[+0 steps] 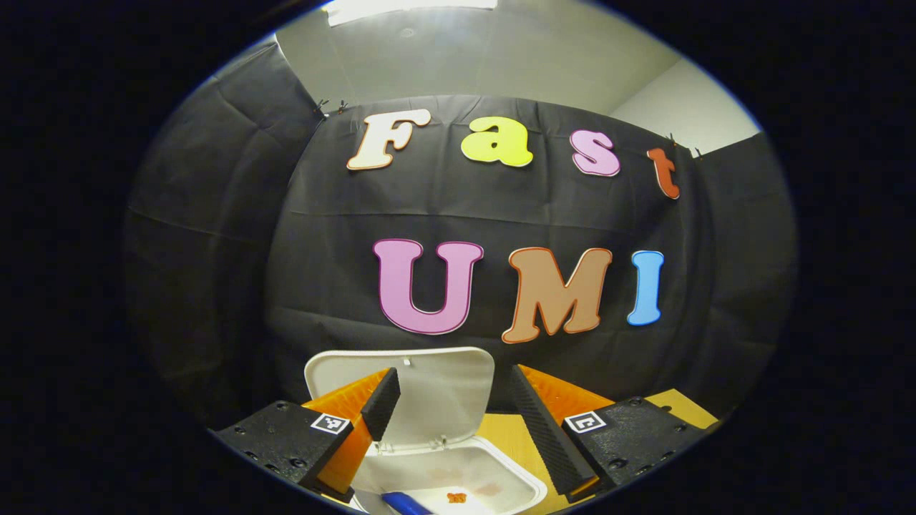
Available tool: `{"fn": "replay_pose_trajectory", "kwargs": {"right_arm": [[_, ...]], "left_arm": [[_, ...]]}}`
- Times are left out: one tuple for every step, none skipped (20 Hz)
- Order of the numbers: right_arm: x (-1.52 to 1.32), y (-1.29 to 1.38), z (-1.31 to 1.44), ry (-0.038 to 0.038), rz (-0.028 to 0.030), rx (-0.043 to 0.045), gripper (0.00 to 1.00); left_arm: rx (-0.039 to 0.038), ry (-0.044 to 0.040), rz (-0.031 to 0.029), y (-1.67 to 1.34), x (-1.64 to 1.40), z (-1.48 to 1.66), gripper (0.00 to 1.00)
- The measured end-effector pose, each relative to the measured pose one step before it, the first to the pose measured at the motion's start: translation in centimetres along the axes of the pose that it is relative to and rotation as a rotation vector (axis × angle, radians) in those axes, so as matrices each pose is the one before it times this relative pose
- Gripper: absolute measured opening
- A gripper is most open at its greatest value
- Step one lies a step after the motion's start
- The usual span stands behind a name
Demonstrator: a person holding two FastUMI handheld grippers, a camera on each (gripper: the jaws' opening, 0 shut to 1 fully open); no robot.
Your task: Press the lid of the desktop garbage bin to open it, pick up the crumpled paper on the desktop and throw it into the bin, then pick up the pop can on the desktop and drop it into the bin, and finally close the garbage bin lid.
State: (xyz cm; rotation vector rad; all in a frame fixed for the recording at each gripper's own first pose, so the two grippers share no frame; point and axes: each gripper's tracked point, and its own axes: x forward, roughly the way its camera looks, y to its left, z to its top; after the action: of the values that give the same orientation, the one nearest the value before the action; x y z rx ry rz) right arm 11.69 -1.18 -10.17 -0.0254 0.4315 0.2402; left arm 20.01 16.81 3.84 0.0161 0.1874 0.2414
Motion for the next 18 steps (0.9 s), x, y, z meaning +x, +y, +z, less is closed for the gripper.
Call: {"fn": "replay_pose_trajectory", "kwargs": {"right_arm": [[0.248,-0.431,-0.029,0.00060,-0.00059,0.00784,0.98],[0.236,-0.302,-0.214,0.00252,0.00275,0.01633,0.98],[0.238,-0.284,-0.175,0.00935,0.00284,0.02036,0.98],[0.067,-0.194,-0.428,0.01116,0.00130,0.01854,0.98],[-0.032,-0.201,-0.086,0.00197,-0.00178,0.00999,0.98],[0.036,-0.189,0.141,-0.00279,-0.00030,0.00700,0.98],[0.018,-0.070,0.165,-0.00013,0.00373,0.00975,0.98],[0.012,-0.006,0.205,-0.00333,0.00208,0.00404,0.98],[0.006,-0.149,0.323,-0.00636,-0.00262,-0.00181,0.98],[0.093,-0.113,0.389,-0.01067,-0.00334,-0.00412,0.98],[0.040,0.020,0.292,-0.00643,-0.00005,-0.00206,0.98],[-0.066,0.113,0.116,-0.00205,0.00253,0.00154,0.98],[0.123,0.227,-0.002,-0.00116,0.00501,0.00379,0.99],[0.057,0.304,-0.013,0.00105,0.00510,0.00324,0.99],[0.088,0.250,0.007,0.00105,0.00391,0.00101,0.99],[-0.019,0.267,-0.095,0.00033,0.00464,-0.00054,0.98],[0.034,0.236,-0.076,0.00032,0.00702,-0.00138,0.98],[0.035,0.397,-0.037,0.00193,0.00784,-0.00232,0.98]], "left_arm": [[0.00236,0.00592,0.01725,0.652,0.951,0.569,0.93],[-0.00147,0.00234,0.01368,0.667,0.919,0.587,0.92],[-0.00525,0.00804,0.02041,0.731,0.880,0.365,0.92],[-0.00544,0.01177,0.01822,0.800,0.931,0.111,0.93],[0.00003,0.02161,0.01674,0.638,0.890,-0.096,0.92],[0.00782,0.02430,0.01328,0.586,0.654,-0.495,0.92],[0.00985,0.01841,0.01450,0.573,0.366,-0.341,0.93],[0.00643,0.02041,0.01456,0.529,0.391,-0.741,0.92],[-0.00577,0.02743,0.00821,0.335,0.044,-0.731,0.93],[0.01397,-0.01403,0.00622,0.214,-0.302,0.331,0.93],[0.00184,-0.00310,-0.00933,-0.292,-0.228,0.128,0.94],[0.00099,0.00529,-0.00563,-0.426,-0.414,-0.439,0.90],[0.01110,-0.00923,-0.00560,-0.165,-0.511,-0.021,0.93],[-0.00163,-0.00802,-0.00515,-0.349,-0.845,-0.259,0.94],[0.00143,-0.01196,-0.00258,-0.290,-1.007,-0.131,0.93],[-0.00150,-0.01301,-0.00187,-0.329,-1.105,-0.376,0.94],[-0.00169,-0.02578,0.00107,-0.381,-1.326,-0.307,0.94],[0.00024,-0.02550,0.00689,-0.369,-1.299,-0.480,0.94]]}}
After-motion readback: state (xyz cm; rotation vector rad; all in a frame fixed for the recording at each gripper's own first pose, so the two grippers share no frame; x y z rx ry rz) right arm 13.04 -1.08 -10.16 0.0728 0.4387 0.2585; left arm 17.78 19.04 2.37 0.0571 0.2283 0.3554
